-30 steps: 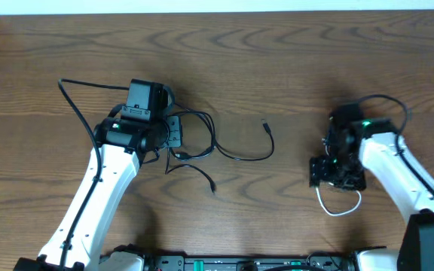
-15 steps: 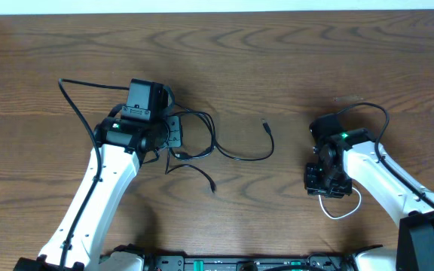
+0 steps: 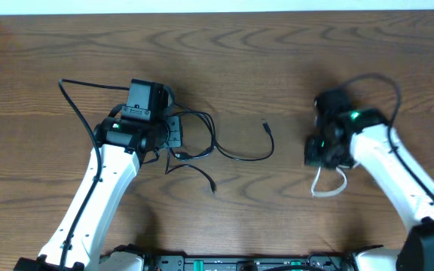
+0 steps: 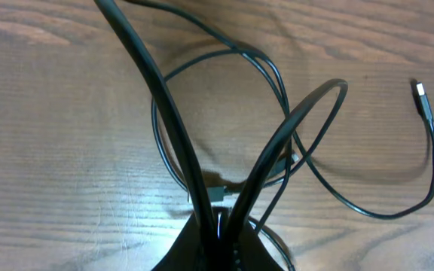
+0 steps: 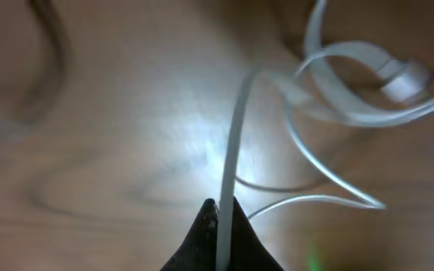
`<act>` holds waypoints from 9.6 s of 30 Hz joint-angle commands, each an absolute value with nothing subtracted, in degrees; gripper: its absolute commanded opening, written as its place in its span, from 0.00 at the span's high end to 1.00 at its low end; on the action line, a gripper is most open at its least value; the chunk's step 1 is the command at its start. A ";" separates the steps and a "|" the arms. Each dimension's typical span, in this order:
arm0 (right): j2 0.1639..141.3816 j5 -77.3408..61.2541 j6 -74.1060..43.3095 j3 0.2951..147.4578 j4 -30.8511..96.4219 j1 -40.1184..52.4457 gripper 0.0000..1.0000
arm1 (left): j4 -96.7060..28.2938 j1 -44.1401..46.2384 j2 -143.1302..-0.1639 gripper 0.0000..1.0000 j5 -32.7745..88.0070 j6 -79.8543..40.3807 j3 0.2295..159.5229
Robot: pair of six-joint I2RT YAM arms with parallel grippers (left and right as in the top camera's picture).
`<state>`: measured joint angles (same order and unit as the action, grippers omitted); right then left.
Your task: Untangle cables
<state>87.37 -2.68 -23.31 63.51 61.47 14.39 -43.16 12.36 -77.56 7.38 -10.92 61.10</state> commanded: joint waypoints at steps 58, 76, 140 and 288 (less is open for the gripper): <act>98.17 -21.17 0.12 92.75 76.42 -2.68 0.03 | -18.11 12.95 -77.10 0.92 62.72 -11.46 62.11; 98.17 -33.30 0.08 80.62 44.10 21.23 0.20 | -15.73 19.68 -77.17 0.92 65.39 -11.46 62.11; 98.19 -51.64 27.51 80.53 32.18 20.53 0.37 | 0.93 16.93 -77.14 0.92 80.42 -51.40 62.11; 95.57 -21.58 -15.25 90.39 64.99 8.01 0.99 | -37.23 35.05 -77.06 0.21 12.45 -1.17 60.86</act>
<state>95.55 -27.42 -26.48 82.89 59.81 12.73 -36.34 35.05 -77.56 22.74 2.37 61.14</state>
